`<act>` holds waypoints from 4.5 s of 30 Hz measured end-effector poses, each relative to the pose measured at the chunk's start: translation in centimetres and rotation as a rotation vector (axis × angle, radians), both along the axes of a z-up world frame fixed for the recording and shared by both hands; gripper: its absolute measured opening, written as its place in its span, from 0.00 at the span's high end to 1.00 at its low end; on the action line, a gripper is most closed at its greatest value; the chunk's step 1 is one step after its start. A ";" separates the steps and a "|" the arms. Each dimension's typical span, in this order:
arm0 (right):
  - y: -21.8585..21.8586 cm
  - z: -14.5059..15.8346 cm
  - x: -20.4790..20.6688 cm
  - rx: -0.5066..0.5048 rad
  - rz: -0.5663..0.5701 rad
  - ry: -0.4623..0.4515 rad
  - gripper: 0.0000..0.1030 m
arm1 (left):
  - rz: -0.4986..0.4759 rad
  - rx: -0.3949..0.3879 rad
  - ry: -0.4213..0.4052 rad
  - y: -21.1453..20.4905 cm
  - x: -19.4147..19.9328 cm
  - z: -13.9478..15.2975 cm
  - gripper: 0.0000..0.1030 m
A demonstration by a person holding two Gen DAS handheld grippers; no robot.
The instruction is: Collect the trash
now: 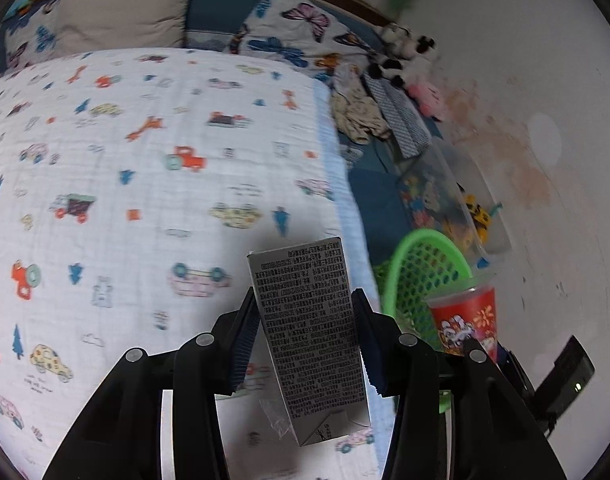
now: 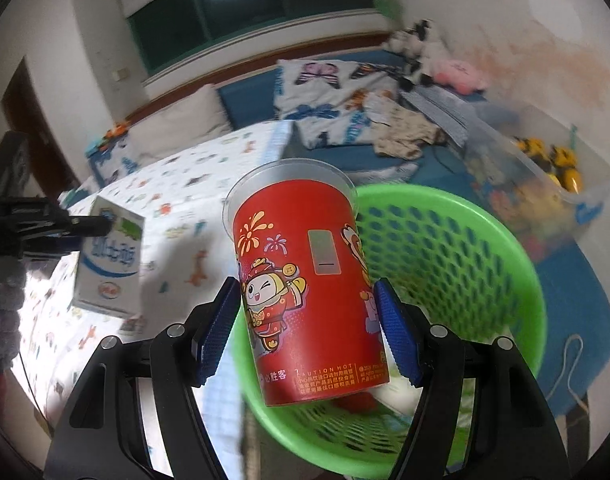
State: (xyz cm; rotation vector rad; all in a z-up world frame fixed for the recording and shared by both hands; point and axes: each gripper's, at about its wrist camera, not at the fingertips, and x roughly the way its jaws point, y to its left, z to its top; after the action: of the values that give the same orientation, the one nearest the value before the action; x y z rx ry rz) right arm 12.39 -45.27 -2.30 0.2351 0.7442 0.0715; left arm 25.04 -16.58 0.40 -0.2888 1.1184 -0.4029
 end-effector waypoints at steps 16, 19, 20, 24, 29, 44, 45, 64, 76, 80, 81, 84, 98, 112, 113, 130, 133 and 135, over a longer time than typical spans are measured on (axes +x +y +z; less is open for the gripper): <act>-4.2 -3.3 0.6 0.014 -0.126 0.080 0.34 | -0.160 -0.005 -0.015 -7.8 -1.2 0.8 0.56; -4.3 -3.4 0.5 0.017 -0.131 0.077 0.34 | -0.179 -0.003 -0.015 -8.7 -1.3 0.7 0.56; -4.3 -3.2 0.4 0.015 -0.130 0.074 0.34 | -0.184 -0.002 -0.015 -8.9 -1.3 0.7 0.56; -4.4 -2.6 -0.4 0.006 -0.127 0.059 0.34 | -0.204 -0.003 -0.002 -10.1 -1.4 0.1 0.56; -4.7 -1.6 -1.8 0.005 -0.133 0.038 0.34 | -0.237 0.000 0.011 -12.0 -1.5 -0.7 0.56; -5.2 -0.4 -5.0 0.004 -0.164 -0.020 0.33 | -0.311 0.046 -0.011 -16.9 -2.1 -2.0 0.56; -5.3 -0.4 -5.1 0.006 -0.166 -0.021 0.33 | -0.315 0.052 -0.008 -17.1 -2.2 -2.3 0.55; -3.3 -0.6 -7.2 0.022 -0.169 -0.039 0.33 | -0.318 0.042 -0.043 -14.7 -4.1 -1.4 0.41; 1.2 0.5 -8.5 -0.028 -0.140 -0.025 0.27 | -0.272 0.071 -0.159 -8.8 -6.7 0.5 0.36; 3.2 0.9 -8.6 -0.060 -0.121 -0.026 0.24 | -0.252 0.075 -0.189 -6.8 -7.4 1.0 0.35; 3.6 0.9 -8.7 -0.067 -0.116 -0.026 0.23 | -0.246 0.076 -0.198 -6.2 -7.6 1.2 0.34; 4.9 1.2 -8.9 -0.085 -0.098 -0.030 0.22 | -0.230 0.092 -0.233 -4.7 -8.2 1.5 0.29; 9.9 1.4 -9.7 -0.135 -0.037 -0.035 0.15 | -0.157 0.167 -0.348 1.3 -11.5 2.1 0.20; 12.4 1.4 -10.2 -0.128 -0.025 -0.029 0.10 | -0.056 0.236 -0.403 7.1 -14.3 1.7 0.11; 12.5 1.4 -10.2 -0.127 -0.022 -0.028 0.10 | -0.052 0.241 -0.407 7.3 -14.4 1.7 0.10; 14.3 1.8 -10.5 -0.116 0.009 -0.035 0.08 | 0.010 0.299 -0.448 10.2 -17.2 1.3 0.08; 14.6 1.8 -10.6 -0.116 0.014 -0.036 0.08 | 0.021 0.304 -0.453 10.6 -17.5 1.3 0.08; 14.7 1.8 -10.7 -0.116 0.015 -0.036 0.08 | 0.023 0.305 -0.457 10.7 -17.7 1.4 0.08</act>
State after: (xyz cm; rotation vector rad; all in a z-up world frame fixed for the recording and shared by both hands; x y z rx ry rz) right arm 1.67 -30.59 -0.52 0.1170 0.7118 0.0469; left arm 7.33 -5.87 1.78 0.0606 0.7118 -0.2546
